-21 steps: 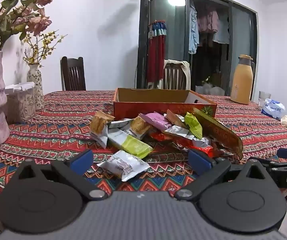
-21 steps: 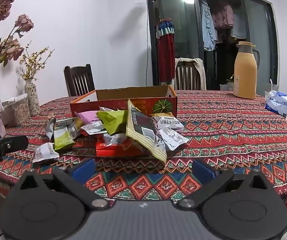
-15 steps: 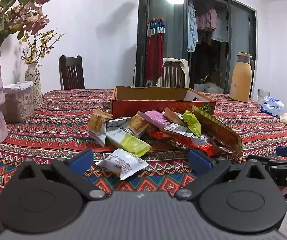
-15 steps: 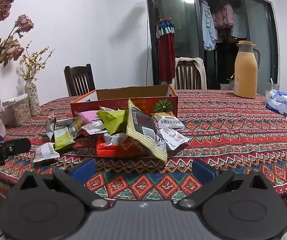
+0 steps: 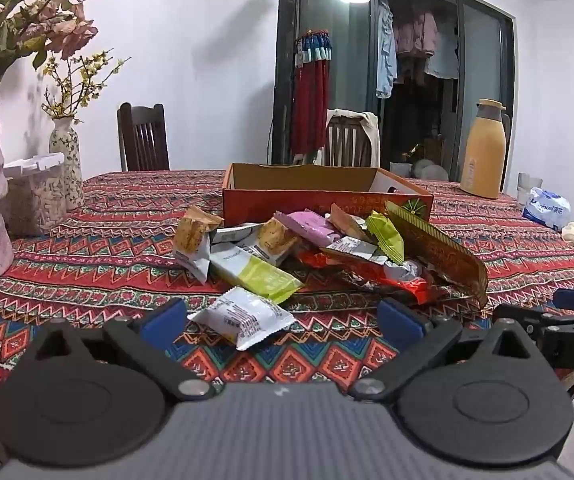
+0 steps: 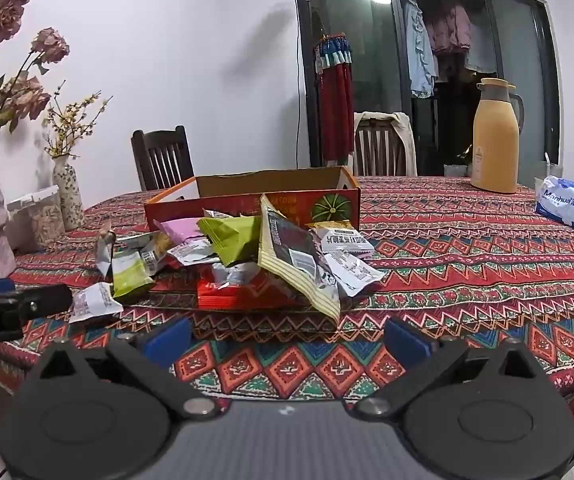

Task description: Organize snacks

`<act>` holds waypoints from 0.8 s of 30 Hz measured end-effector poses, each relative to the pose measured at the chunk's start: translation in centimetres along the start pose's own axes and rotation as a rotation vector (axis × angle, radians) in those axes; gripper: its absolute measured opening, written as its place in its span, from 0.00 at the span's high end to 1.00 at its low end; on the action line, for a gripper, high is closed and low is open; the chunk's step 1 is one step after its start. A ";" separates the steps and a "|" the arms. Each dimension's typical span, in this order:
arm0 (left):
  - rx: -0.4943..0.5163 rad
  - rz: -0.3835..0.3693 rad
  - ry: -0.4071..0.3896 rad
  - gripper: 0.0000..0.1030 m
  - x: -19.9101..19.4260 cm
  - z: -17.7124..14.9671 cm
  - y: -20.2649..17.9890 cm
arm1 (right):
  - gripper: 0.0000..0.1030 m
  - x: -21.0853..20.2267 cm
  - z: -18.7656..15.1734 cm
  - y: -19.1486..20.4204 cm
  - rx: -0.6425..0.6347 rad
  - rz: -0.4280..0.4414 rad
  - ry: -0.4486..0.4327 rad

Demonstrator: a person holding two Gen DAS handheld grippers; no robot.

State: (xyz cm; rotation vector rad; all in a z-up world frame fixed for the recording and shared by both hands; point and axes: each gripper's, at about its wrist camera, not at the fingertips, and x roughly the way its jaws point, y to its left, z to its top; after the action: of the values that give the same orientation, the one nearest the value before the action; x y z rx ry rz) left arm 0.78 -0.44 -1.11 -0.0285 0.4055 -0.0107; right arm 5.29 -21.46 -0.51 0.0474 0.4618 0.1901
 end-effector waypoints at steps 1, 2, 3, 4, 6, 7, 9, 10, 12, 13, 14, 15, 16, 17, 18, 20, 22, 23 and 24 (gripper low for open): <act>0.001 -0.003 0.001 0.00 0.0 0.0 -0.1 | 0.00 0.0 0.0 -0.1 0.002 0.000 0.001; 0.003 -0.005 0.001 0.00 0.0 0.0 -0.1 | 0.00 0.0 0.0 -0.1 0.003 0.000 0.002; 0.004 -0.006 0.001 0.00 0.0 -0.1 -0.1 | 0.00 0.0 0.0 -0.1 0.003 -0.001 0.002; 0.005 -0.006 0.001 0.00 0.0 -0.1 -0.1 | 0.00 0.0 0.0 -0.1 0.004 -0.001 0.002; 0.005 -0.003 0.000 0.00 0.0 -0.1 -0.1 | 0.00 0.0 0.0 -0.1 0.004 0.000 0.002; 0.004 -0.003 -0.001 0.00 0.0 -0.1 -0.1 | 0.00 0.0 0.0 -0.1 0.004 0.000 0.002; 0.005 -0.002 -0.001 0.00 0.0 -0.1 -0.1 | 0.00 0.0 0.0 -0.1 0.004 -0.001 0.003; 0.005 -0.002 -0.001 0.00 0.0 -0.1 -0.1 | 0.00 0.0 0.0 -0.1 0.004 -0.001 0.003; 0.005 -0.002 -0.001 0.00 0.0 -0.1 -0.1 | 0.00 0.0 0.0 -0.1 0.004 -0.001 0.003; 0.004 -0.003 -0.001 0.00 0.0 -0.1 -0.1 | 0.00 0.0 0.0 -0.1 0.004 -0.001 0.003; 0.003 -0.004 0.000 0.00 0.0 -0.1 -0.1 | 0.00 0.0 0.0 -0.1 0.004 -0.001 0.002; 0.003 -0.004 0.000 0.00 0.0 -0.1 -0.1 | 0.00 0.0 0.0 -0.1 0.005 0.000 0.001; 0.004 -0.003 -0.001 0.00 0.0 -0.1 -0.1 | 0.00 0.0 0.0 -0.1 0.004 0.000 0.002; 0.004 -0.004 0.000 0.00 0.0 -0.1 -0.1 | 0.00 0.0 0.0 -0.1 0.004 0.000 0.002; 0.004 -0.004 0.000 0.00 0.0 -0.1 -0.1 | 0.00 0.0 0.0 -0.1 0.005 0.000 0.003; 0.003 -0.004 -0.001 0.00 0.0 -0.1 -0.1 | 0.00 0.0 -0.1 -0.1 0.005 0.001 0.003; 0.004 -0.003 -0.001 0.00 0.0 -0.1 -0.1 | 0.00 0.0 -0.1 -0.1 0.006 0.001 0.003; 0.004 -0.004 -0.001 0.00 0.0 -0.1 -0.1 | 0.00 0.1 -0.1 -0.1 0.006 0.001 0.004; 0.004 -0.004 -0.001 0.00 0.0 -0.1 -0.1 | 0.00 0.1 -0.1 -0.1 0.006 0.001 0.004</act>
State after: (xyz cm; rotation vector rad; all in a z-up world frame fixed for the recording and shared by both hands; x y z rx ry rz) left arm 0.73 -0.58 -1.21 -0.0257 0.4048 -0.0153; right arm 5.34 -21.54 -0.61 0.0528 0.4662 0.1900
